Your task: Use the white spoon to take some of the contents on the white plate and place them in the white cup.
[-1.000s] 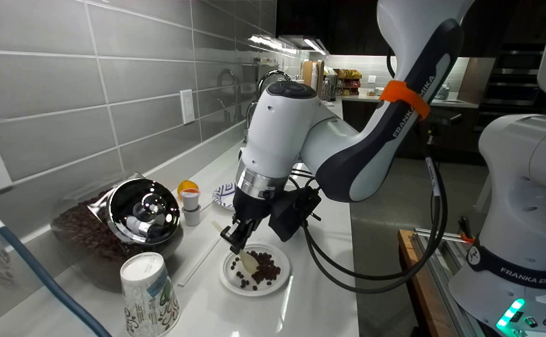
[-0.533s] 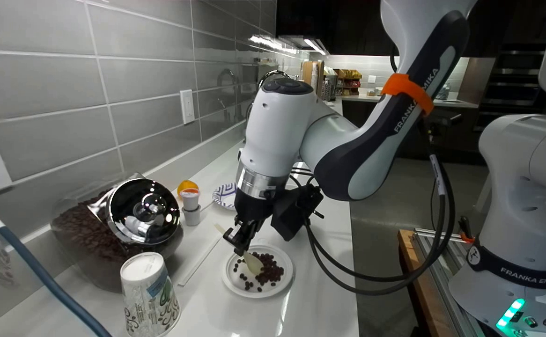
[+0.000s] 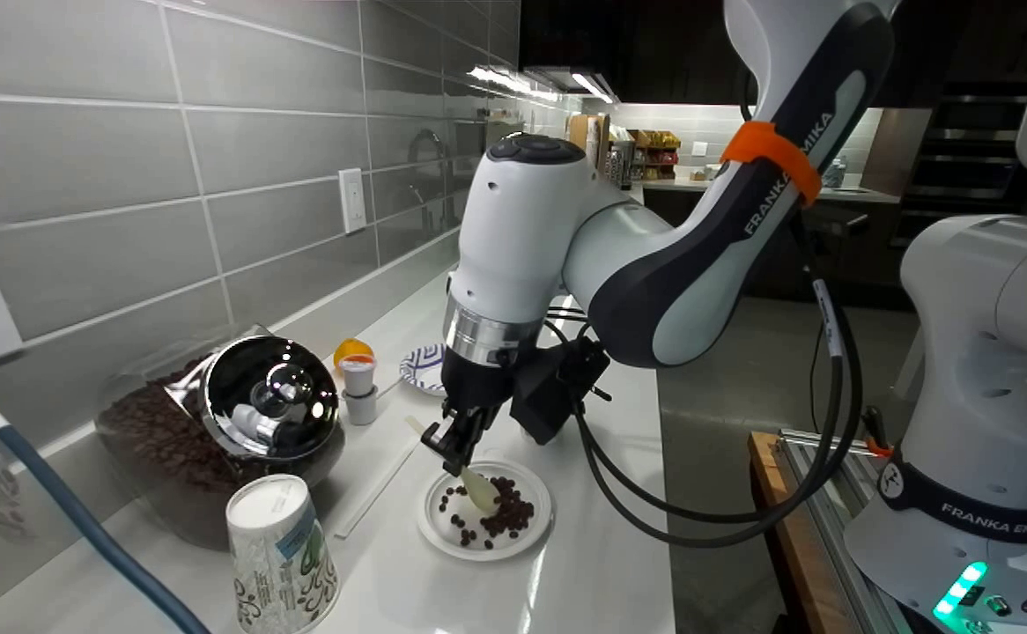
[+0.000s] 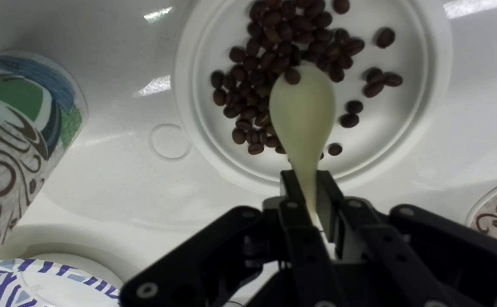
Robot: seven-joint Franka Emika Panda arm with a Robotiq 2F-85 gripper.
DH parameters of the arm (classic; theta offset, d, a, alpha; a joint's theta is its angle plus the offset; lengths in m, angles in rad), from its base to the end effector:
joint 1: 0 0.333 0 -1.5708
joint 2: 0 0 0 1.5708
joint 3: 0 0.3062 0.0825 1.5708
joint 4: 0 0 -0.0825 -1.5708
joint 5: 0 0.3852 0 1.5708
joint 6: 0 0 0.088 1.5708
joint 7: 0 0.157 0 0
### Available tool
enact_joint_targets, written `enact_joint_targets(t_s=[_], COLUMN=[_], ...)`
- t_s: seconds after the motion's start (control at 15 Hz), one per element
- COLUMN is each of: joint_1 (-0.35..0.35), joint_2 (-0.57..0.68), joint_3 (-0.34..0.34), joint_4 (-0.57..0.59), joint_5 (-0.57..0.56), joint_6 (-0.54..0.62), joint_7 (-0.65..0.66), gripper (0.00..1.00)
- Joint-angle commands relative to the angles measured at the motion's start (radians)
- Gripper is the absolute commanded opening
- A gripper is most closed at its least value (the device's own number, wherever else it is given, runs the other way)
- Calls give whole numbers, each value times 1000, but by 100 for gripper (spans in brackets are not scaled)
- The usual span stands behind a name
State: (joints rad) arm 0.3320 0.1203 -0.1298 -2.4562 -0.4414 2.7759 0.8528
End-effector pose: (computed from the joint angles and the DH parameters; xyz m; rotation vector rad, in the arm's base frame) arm 0.4976 0.1119 0.2085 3.0032 -0.3778 0.4170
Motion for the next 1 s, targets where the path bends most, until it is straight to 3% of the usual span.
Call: enact_joint_targets(t_s=[0.0, 0.13, 0.33, 0.53, 0.93], joint_1=[-54, -74, -121, -157, -202], joint_2=[-14, -11, -30, -64, -142], joint_3=[56, 79, 143, 175, 171], joint_4=[5, 3, -4, 26, 112], joint_5=[5, 37, 204, 377, 419], joint_6=[-22, -23, -61, -218, -495], joint_7=[-24, -51, -188, -317, -357], gripper=[4, 4, 4, 4, 4])
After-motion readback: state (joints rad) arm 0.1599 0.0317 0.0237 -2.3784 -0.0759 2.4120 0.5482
